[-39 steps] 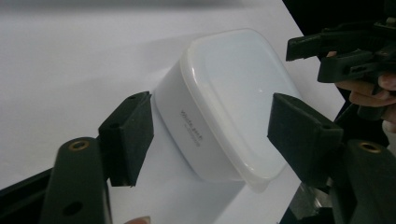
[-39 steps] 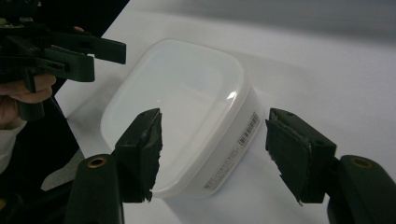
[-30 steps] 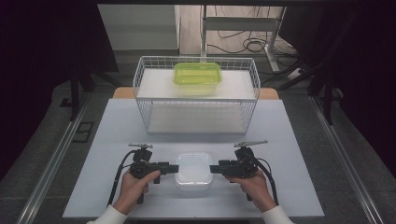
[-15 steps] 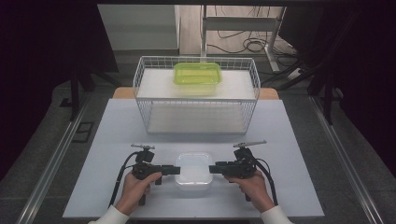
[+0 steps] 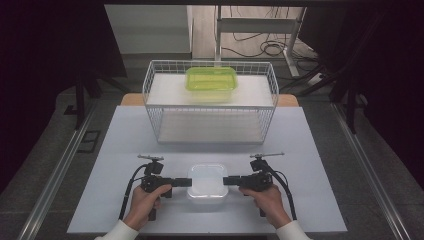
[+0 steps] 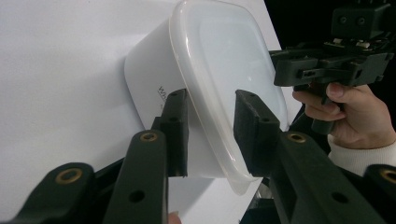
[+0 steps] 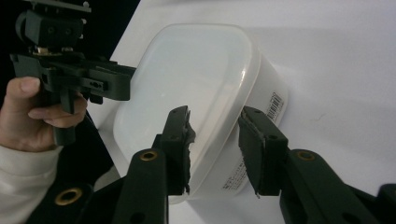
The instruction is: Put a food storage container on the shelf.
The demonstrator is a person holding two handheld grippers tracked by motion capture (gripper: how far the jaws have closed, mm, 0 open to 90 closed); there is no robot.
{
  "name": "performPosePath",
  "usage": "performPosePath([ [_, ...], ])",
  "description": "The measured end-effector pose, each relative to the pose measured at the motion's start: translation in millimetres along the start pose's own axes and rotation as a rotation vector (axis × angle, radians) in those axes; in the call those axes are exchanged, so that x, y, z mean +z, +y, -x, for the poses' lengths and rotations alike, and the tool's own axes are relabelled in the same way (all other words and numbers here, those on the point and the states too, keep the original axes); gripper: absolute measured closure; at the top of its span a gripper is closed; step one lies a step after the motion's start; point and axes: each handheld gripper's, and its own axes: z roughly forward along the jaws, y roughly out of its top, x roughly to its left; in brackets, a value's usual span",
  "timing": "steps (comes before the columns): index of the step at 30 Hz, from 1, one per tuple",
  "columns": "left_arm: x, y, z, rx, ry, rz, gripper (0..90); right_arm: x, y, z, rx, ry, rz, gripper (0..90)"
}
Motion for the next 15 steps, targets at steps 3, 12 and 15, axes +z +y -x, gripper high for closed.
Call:
performPosePath([
  [3, -0.6, -0.7, 0.8, 0.006, 0.002, 0.003, 66.5, -1.2, -1.4, 0.9, 0.045, 0.013, 0.006, 66.7],
  [12, -2.9, -3.0, 4.5, 0.028, 0.009, 0.021, 70.0, -5.2, -5.6, 0.4, 0.09, 0.031, 0.033, 70.8],
  [15, -3.3, -3.2, 5.0, 0.026, 0.009, 0.022, 70.4, -5.7, -7.0, 1.6, 0.096, 0.039, 0.04, 71.4],
])
